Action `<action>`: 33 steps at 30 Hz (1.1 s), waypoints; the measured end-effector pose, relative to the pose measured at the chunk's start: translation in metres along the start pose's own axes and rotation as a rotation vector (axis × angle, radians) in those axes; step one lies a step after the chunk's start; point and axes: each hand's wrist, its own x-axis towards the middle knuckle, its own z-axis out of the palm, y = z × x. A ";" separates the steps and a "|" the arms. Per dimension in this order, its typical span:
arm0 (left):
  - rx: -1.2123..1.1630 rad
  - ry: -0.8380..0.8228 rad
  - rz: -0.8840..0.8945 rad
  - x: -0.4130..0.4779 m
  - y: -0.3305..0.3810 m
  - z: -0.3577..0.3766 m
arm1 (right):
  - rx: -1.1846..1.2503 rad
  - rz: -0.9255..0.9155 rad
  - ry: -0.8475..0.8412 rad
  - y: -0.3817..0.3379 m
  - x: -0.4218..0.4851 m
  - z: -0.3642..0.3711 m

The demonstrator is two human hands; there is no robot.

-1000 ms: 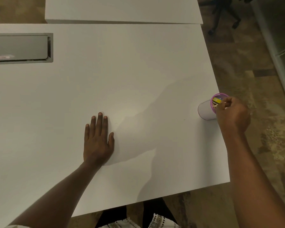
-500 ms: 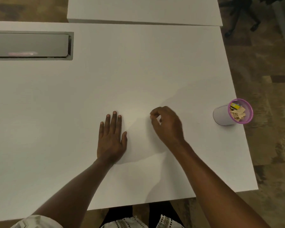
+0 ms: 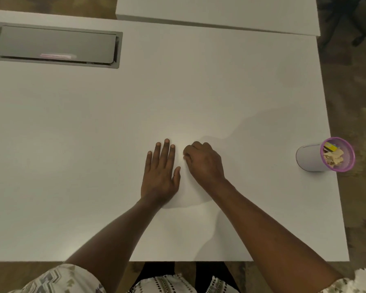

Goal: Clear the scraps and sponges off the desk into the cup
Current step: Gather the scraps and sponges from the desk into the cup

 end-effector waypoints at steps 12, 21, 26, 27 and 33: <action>0.003 -0.008 -0.009 0.000 0.000 0.000 | -0.275 -0.181 -0.122 -0.016 0.019 -0.010; 0.006 -0.009 -0.009 0.000 0.000 0.001 | -0.251 -0.191 -0.199 -0.013 0.024 -0.001; 0.004 -0.007 -0.009 0.000 0.000 0.001 | -0.121 -0.177 -0.248 -0.007 0.028 -0.006; 0.000 -0.003 -0.007 0.000 0.000 0.001 | -0.071 -0.144 -0.252 -0.003 0.027 -0.007; -0.004 0.005 -0.004 0.000 0.000 0.000 | 0.260 0.067 -0.156 0.028 0.011 -0.002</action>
